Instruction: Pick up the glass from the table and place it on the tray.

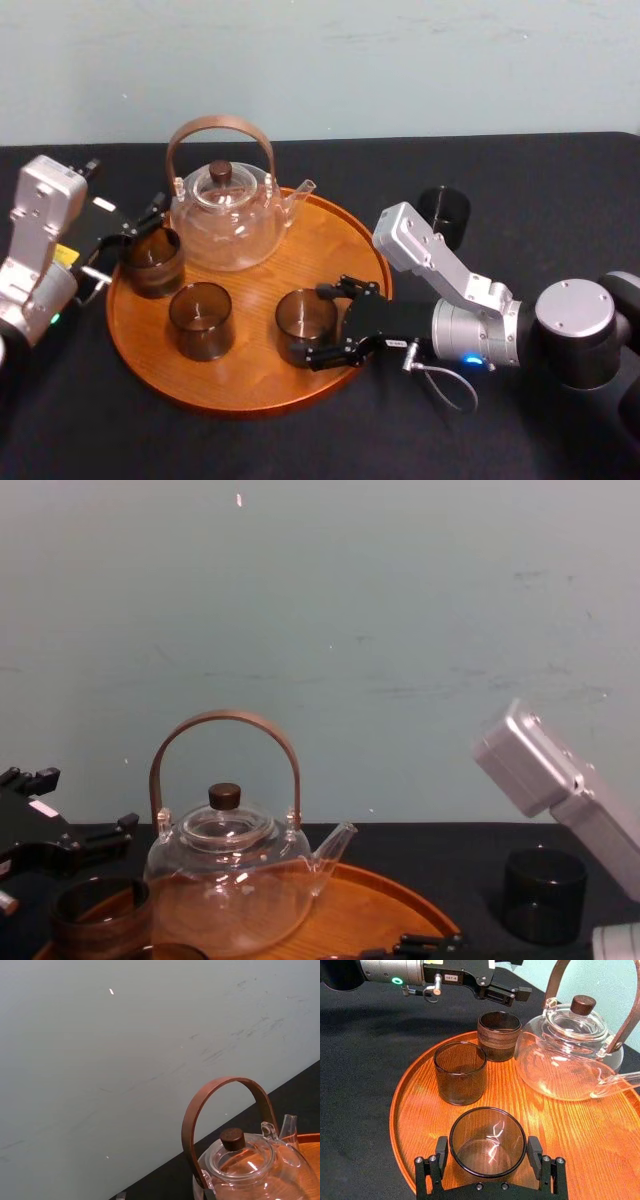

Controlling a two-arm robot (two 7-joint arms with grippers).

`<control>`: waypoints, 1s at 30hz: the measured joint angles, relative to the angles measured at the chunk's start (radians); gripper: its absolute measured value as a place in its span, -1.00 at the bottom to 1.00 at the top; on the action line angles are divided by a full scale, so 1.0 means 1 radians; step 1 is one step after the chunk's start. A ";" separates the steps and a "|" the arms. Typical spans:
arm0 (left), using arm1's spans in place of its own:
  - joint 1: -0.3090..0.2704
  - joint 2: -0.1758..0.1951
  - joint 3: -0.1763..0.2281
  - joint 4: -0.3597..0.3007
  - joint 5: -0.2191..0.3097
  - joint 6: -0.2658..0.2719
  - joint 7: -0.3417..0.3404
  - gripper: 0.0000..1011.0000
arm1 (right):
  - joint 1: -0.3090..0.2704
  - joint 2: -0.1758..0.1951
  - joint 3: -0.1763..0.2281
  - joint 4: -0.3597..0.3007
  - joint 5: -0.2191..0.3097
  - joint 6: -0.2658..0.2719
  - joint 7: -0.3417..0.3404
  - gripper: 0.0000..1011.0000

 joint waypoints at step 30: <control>0.000 0.000 0.000 0.000 0.000 0.000 0.000 0.98 | -0.112 0.210 0.127 -0.154 0.153 -0.033 0.070 0.98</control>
